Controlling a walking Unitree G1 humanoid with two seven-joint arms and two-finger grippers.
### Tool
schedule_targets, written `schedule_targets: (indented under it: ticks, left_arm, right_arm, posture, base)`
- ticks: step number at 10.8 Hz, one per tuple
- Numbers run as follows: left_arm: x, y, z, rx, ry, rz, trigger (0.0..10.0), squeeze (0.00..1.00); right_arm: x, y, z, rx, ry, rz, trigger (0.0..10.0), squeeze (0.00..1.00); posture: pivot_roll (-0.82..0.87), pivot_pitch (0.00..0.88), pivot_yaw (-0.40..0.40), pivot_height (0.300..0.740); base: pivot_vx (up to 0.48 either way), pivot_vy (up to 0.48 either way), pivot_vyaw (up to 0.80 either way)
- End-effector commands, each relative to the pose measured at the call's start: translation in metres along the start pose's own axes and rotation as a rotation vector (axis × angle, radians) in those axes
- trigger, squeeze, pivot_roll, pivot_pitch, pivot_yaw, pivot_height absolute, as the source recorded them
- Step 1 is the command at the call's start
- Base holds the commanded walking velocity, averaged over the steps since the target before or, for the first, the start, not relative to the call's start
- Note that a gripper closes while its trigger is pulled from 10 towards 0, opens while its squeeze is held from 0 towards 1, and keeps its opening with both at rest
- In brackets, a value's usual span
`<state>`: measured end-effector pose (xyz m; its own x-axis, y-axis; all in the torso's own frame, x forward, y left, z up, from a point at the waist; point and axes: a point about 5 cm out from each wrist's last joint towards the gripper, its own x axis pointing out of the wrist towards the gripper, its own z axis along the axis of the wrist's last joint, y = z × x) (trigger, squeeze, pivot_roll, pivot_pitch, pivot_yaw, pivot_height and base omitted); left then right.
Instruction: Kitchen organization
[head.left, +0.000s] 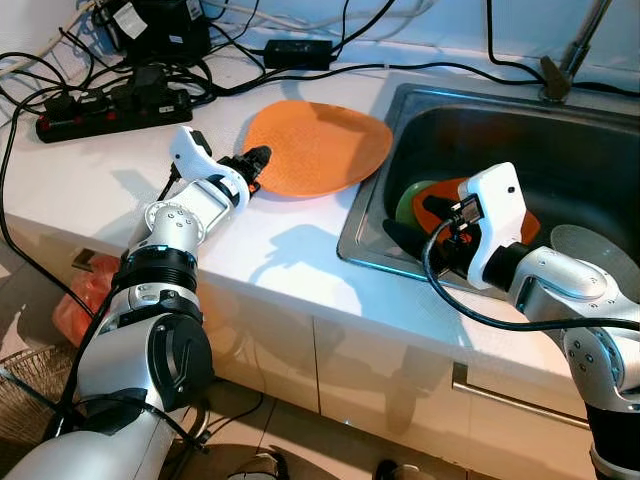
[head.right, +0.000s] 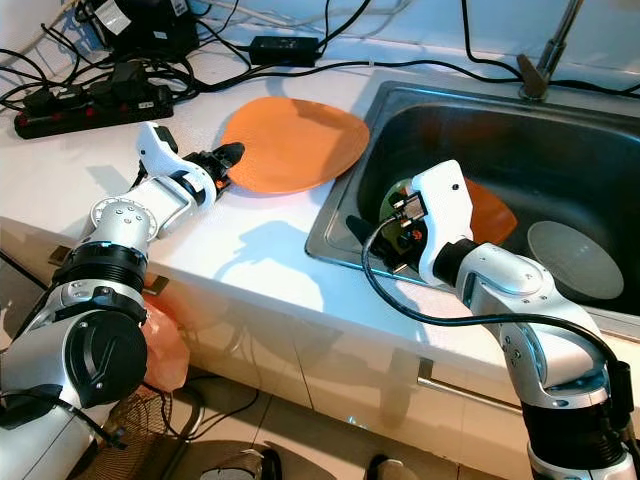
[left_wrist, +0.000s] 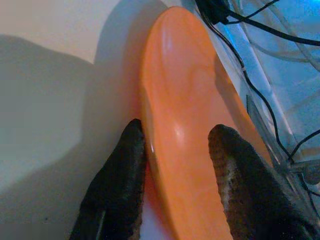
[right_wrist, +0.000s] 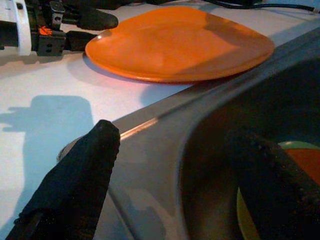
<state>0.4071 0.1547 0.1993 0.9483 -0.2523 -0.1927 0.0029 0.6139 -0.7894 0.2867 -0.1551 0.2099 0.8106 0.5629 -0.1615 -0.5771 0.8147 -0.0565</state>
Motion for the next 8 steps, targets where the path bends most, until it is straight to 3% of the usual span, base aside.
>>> schedule_targets:
  ticks: [1, 8]
  left_arm:
    - [0.001, 0.0028, -0.0092, 0.01, 0.043, 0.0, 0.0, 0.0]
    - [0.0002, -0.004, -0.0101, -0.01, 0.053, -0.055, 0.0, 0.0]
  right_arm:
    - [0.001, 0.0055, 0.0013, -0.003, 0.001, 0.027, 10.0, 0.0]
    - [0.0031, 0.006, -0.0009, 0.0, 0.006, 0.028, 10.0, 0.0]
  posture:
    - [-0.04, 0.146, 0.077, 0.74]
    - [-0.04, 0.139, 0.077, 0.74]
  base:
    - [0.0, 0.0, 0.0]
    - [0.0, 0.0, 0.0]
